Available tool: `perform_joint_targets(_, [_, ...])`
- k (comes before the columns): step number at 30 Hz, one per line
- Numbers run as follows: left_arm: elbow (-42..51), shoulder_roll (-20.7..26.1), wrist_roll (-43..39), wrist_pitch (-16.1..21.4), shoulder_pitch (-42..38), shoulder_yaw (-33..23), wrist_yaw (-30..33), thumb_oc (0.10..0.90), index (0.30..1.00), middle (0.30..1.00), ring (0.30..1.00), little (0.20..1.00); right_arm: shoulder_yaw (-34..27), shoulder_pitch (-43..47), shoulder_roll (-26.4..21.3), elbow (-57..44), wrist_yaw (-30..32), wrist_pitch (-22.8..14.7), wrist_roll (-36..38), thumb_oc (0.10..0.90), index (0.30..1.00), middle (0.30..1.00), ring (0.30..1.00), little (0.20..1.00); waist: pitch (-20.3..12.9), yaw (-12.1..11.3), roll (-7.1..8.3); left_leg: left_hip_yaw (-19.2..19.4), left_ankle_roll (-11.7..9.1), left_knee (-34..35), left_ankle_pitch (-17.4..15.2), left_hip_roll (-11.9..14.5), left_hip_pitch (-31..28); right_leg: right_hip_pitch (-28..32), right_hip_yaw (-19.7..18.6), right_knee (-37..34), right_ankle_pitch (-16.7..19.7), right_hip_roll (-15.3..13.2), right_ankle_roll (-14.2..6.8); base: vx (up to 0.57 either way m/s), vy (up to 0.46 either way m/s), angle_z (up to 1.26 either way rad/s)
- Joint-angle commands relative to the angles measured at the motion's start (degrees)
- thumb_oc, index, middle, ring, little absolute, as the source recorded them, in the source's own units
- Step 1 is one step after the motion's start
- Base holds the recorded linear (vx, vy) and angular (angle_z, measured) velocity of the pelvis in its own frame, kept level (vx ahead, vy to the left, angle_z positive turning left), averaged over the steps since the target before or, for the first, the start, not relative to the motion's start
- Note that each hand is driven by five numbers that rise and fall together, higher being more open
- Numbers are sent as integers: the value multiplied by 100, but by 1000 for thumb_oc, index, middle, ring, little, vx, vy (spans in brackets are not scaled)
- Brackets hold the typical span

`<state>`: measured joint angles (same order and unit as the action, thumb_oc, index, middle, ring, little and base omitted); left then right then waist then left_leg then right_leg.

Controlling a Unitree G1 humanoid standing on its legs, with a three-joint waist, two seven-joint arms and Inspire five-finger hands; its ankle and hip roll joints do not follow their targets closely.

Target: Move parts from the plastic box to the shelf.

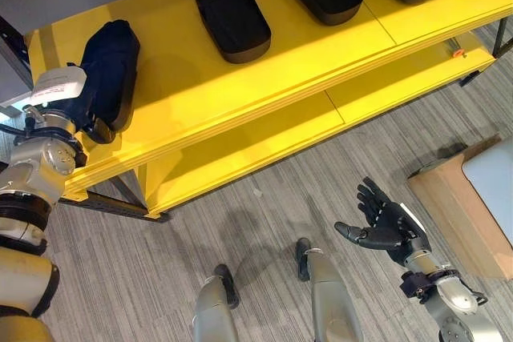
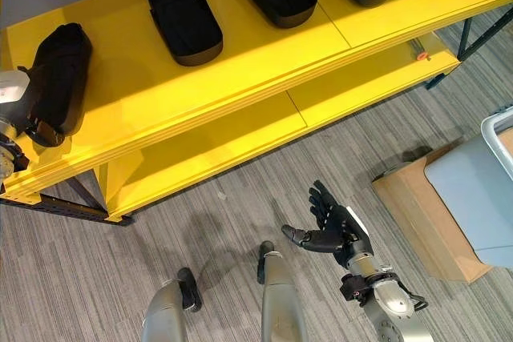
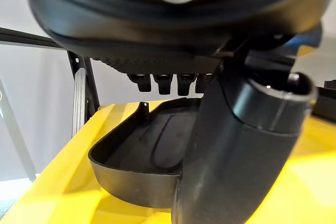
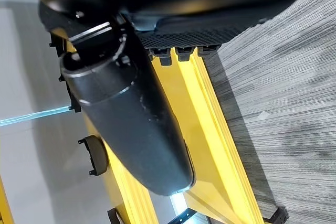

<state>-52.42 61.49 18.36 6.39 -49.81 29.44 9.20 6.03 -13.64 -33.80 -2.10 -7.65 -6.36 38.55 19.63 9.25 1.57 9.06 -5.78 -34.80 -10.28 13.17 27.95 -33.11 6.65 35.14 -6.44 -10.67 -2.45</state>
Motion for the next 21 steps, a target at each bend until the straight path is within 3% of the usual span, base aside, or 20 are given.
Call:
perform_joint_targets(1, [8,149,-158,-61,-293,-384,185,900,1000,1000,1000,1000,-244,21,-249,-601,-112,-432,294,900,1000,1000,1000,1000,-441,-8,-57,-189,-8,310,182,211,-7,387,-343,-520,-188,-314,-610,0,0,0])
perform_joint_targets(21, [-261,-446,-891,-138,-282,-789,156,900,1000,1000,1000,1000,-201,-34,-266,-646,-115,-360,314,900,1000,1000,1000,1000,-421,42,14,-217,-10,238,171,210,114,256,-377,-421,-186,-273,-563,0,0,0])
